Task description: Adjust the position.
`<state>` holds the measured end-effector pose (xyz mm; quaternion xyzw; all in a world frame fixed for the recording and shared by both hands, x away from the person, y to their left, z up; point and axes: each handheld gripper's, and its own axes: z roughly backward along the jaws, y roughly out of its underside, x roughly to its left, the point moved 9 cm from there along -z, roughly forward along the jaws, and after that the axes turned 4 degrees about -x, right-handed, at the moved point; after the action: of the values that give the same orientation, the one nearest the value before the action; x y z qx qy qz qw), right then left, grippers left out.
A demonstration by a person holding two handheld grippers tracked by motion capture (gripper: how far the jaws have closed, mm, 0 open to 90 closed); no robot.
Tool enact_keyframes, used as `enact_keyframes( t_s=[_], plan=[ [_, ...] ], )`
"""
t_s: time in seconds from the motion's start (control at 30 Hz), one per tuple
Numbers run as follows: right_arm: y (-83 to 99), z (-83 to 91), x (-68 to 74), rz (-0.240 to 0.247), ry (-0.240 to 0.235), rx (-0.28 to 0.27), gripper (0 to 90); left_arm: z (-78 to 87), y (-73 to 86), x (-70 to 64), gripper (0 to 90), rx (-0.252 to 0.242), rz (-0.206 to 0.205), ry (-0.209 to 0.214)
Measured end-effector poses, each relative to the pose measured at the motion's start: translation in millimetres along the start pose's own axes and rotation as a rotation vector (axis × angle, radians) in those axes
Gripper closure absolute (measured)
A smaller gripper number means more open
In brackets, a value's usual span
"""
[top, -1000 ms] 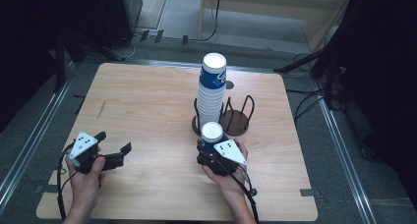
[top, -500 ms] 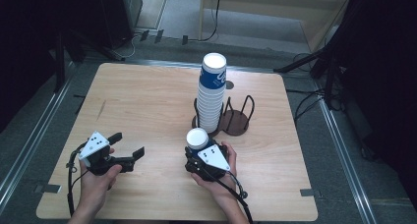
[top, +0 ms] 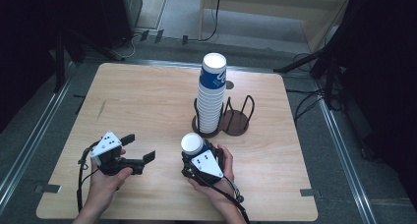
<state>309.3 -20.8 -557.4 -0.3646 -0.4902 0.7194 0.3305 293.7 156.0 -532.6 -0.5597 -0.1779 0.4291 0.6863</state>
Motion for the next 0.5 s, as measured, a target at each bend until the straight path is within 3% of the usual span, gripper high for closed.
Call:
enact_keyframes(
  t_s=[0.2,0.27,0.5],
  plan=[
    [-0.2,1.0,4.2,0.014,-0.002,-0.009,20.0,-4.7,4.4,-8.3,1.0,0.022,-0.006,0.024],
    [0.2,-0.2,6.8,0.037,-0.008,-0.008,19.9,-4.6,0.6,-12.4,1.0,0.013,0.049,0.063],
    [-6.5,0.8,2.6,0.055,-0.002,-0.023,20.0,-7.6,-13.9,-17.5,1.0,0.022,0.034,0.057]
  ],
)
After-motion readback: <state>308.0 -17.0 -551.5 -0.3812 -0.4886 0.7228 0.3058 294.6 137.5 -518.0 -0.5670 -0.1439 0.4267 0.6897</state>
